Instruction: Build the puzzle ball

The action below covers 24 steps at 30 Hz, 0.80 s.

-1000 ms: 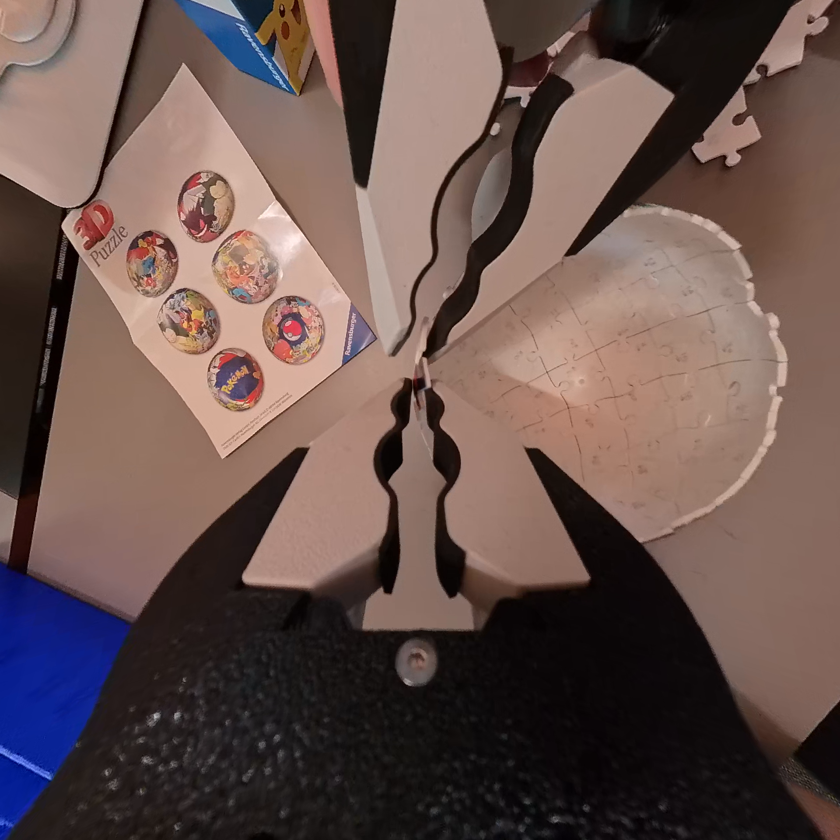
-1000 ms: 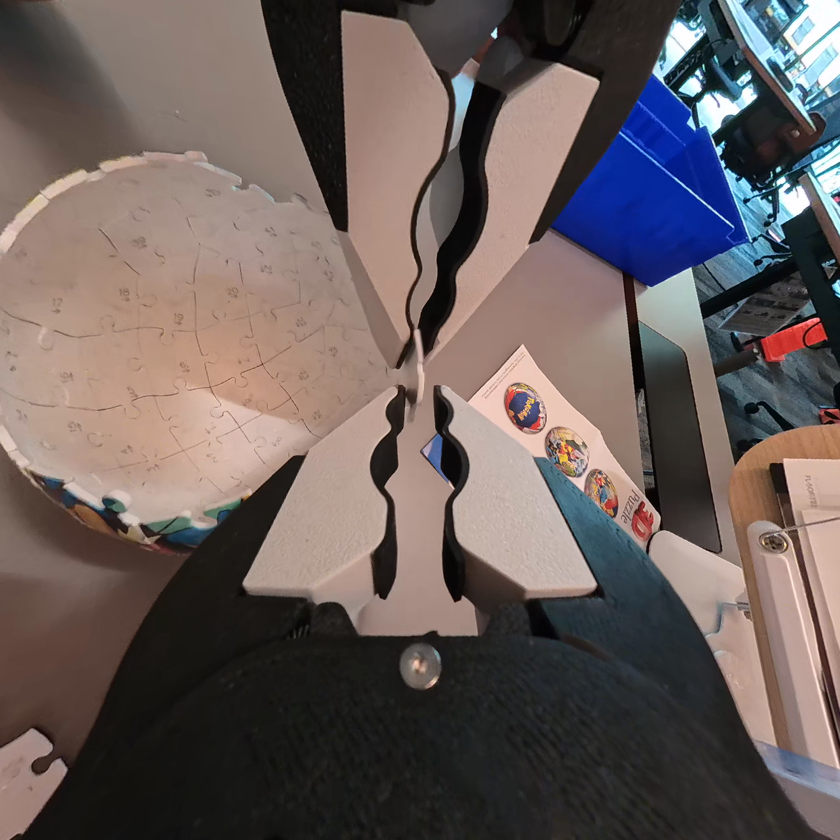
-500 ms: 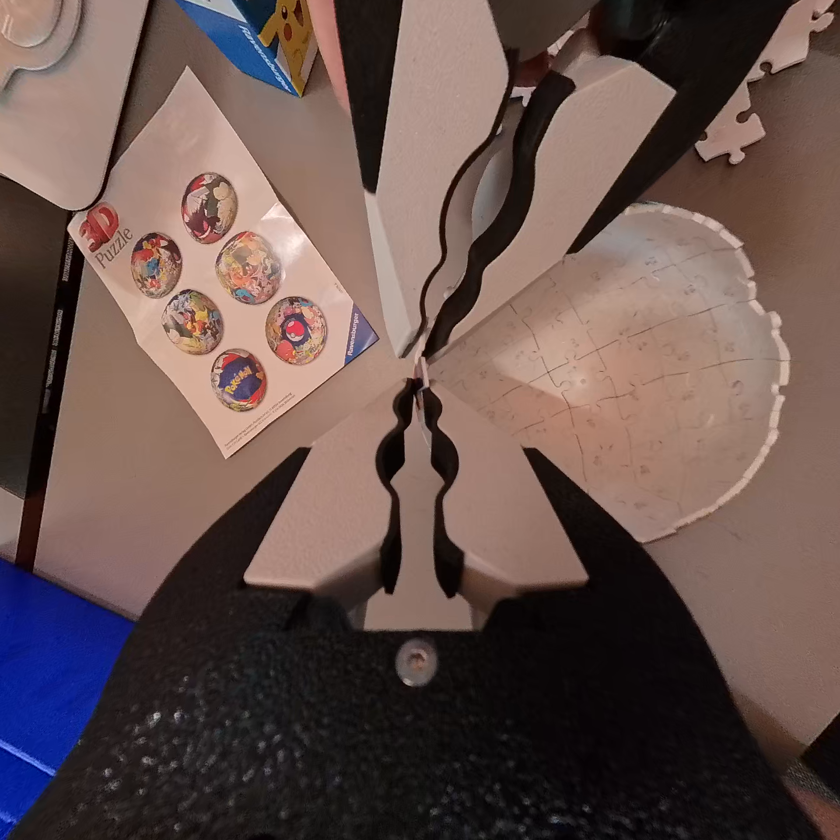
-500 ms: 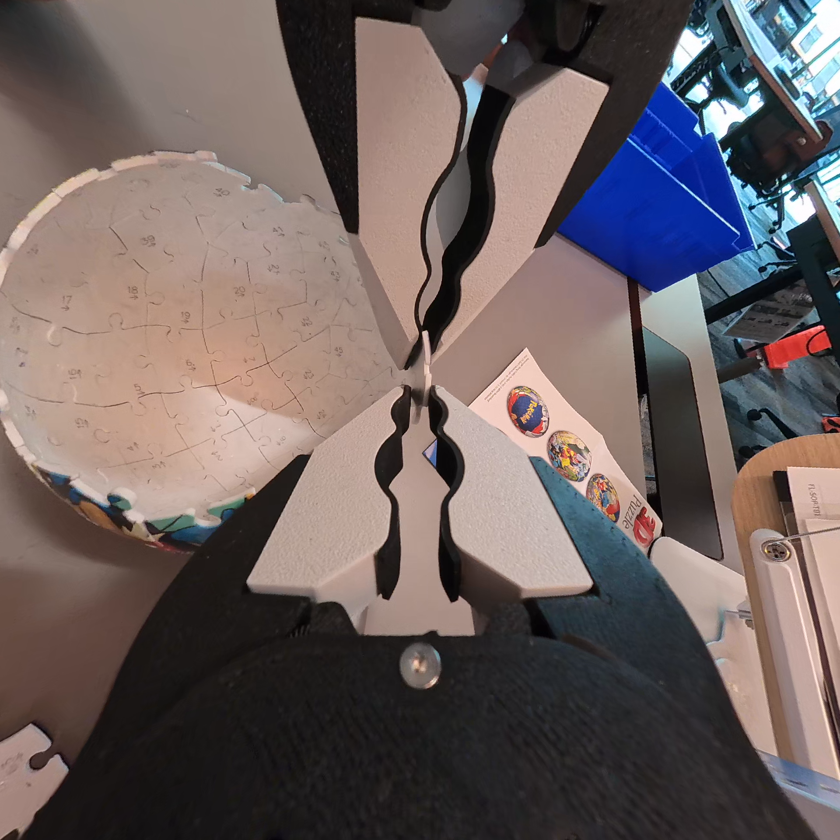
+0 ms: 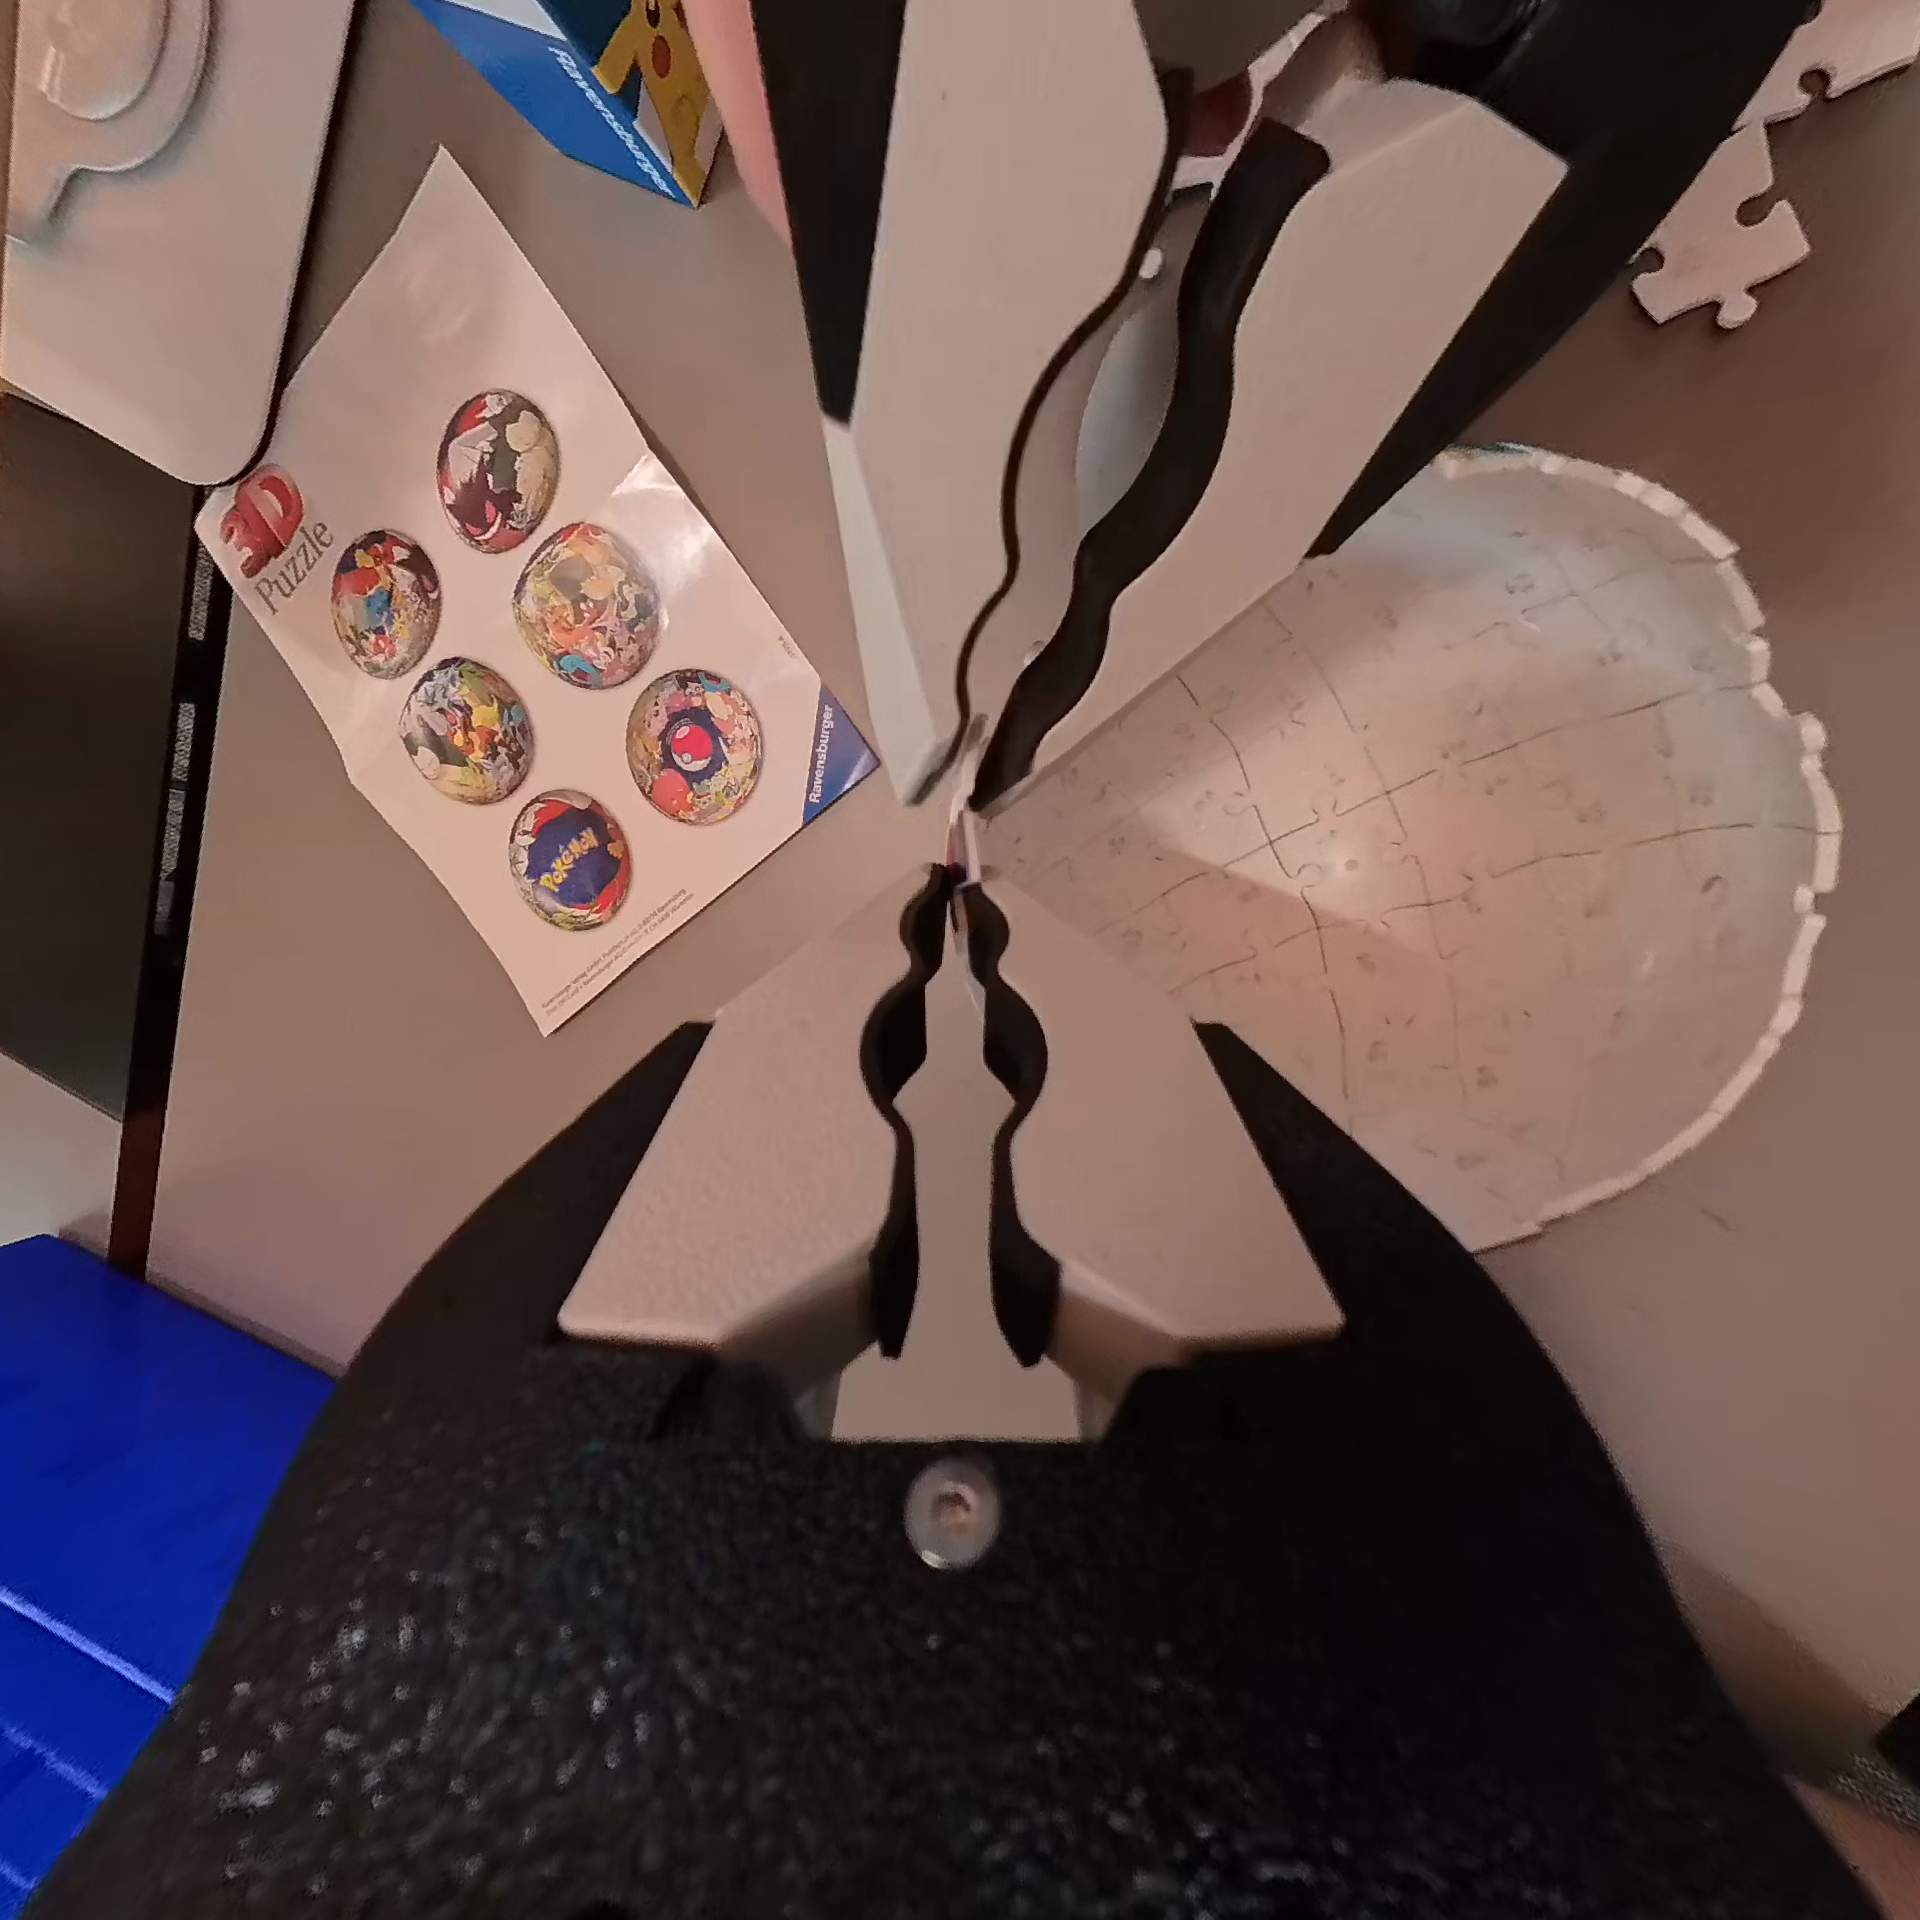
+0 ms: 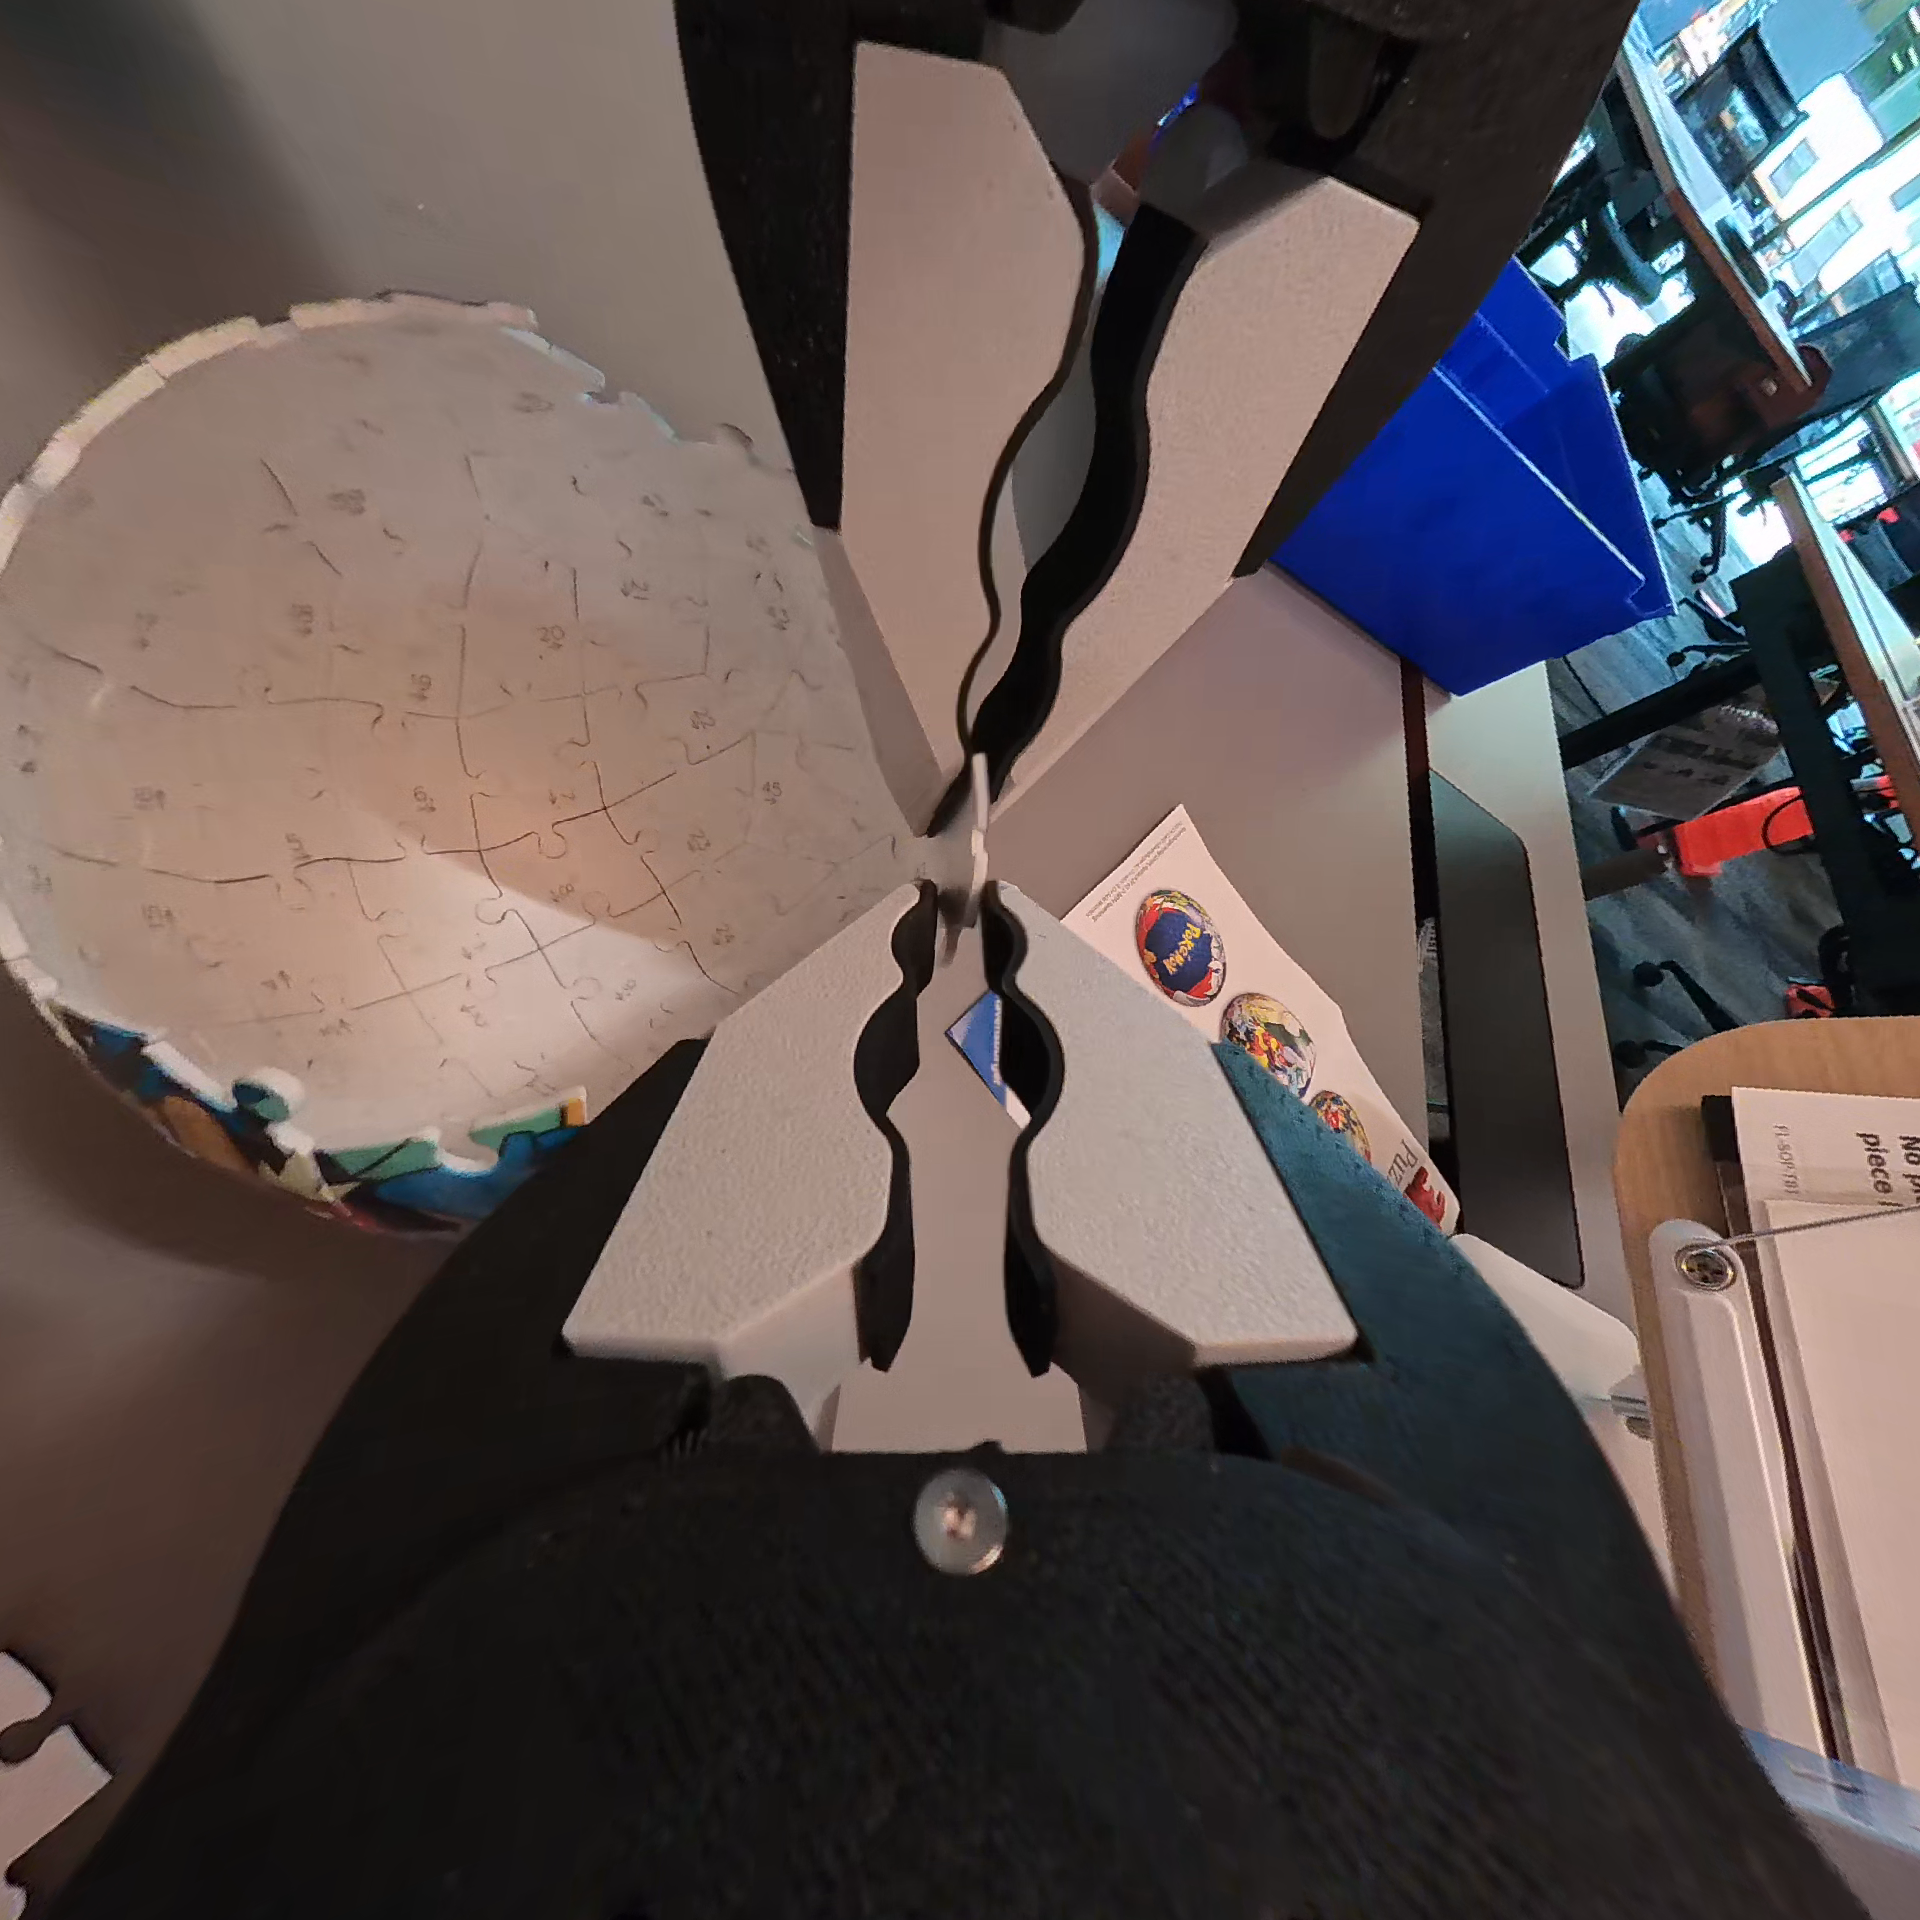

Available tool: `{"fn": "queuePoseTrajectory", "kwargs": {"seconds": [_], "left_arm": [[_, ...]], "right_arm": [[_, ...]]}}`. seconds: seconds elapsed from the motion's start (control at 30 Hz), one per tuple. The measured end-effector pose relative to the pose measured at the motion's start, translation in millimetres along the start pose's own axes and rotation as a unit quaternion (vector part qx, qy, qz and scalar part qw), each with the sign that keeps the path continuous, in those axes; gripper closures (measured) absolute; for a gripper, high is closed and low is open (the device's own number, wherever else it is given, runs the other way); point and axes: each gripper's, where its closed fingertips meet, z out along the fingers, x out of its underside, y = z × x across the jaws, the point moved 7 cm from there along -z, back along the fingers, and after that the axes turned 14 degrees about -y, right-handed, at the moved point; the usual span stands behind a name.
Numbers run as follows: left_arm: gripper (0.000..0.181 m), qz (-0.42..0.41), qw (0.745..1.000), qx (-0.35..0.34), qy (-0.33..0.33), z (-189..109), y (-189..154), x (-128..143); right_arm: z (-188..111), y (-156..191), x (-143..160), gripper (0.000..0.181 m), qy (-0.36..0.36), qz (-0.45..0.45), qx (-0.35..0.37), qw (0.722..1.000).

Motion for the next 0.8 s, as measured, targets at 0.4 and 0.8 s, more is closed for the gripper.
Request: {"fn": "queuePoseTrajectory", "kwargs": {"seconds": [0.4, 0.8], "left_arm": [[0.18, 0.003, 1.0, -0.002, 0.002, -0.2, -0.1, -0.3], [0.153, -0.011, 0.999, -0.001, -0.053, -18.6, 0.2, -9.9]], "right_arm": [[-11.6, -3.5, -1.5, 0.165, -0.014, 0.011, 0.005, 1.0], [-68.0, -32.2, -11.9, 0.163, -0.04, 0.066, 0.094, 0.993]]}}
